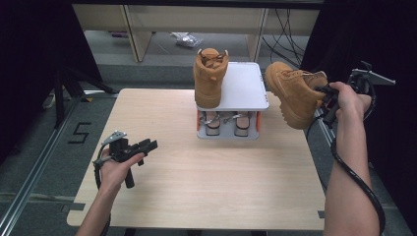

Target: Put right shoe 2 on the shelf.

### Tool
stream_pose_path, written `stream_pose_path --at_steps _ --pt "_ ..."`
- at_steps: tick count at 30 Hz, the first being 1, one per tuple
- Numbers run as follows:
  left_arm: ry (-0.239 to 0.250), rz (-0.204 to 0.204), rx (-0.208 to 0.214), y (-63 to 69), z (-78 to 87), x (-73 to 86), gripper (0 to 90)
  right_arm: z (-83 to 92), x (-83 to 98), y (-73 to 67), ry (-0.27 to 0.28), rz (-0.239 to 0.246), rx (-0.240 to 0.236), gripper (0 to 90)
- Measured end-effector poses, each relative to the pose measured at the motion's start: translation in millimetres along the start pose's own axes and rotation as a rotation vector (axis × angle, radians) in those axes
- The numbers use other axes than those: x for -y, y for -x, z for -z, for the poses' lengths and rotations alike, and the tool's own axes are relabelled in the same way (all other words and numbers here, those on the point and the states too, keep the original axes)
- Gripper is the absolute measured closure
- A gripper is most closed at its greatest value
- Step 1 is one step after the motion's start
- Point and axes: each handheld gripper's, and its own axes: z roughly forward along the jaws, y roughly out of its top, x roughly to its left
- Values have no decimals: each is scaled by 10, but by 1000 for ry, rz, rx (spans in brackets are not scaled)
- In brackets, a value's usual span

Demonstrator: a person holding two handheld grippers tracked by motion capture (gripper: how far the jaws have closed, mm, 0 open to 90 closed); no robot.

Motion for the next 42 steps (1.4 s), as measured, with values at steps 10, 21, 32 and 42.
stream_pose_path --at_steps 10,21,32,42 --pt "-1 2 1 -2 2 2 589 -15 -14 -88 2 -7 -11 808" --pt "-2 0 -2 -7 3 1 589 -32 -32 -148 24 -5 -23 807" --pt "3 -1 -3 -13 15 -3 590 -74 -31 -210 26 8 -32 806" --pt "4 3 -4 -20 18 -3 589 -104 -32 -281 23 10 -39 805"
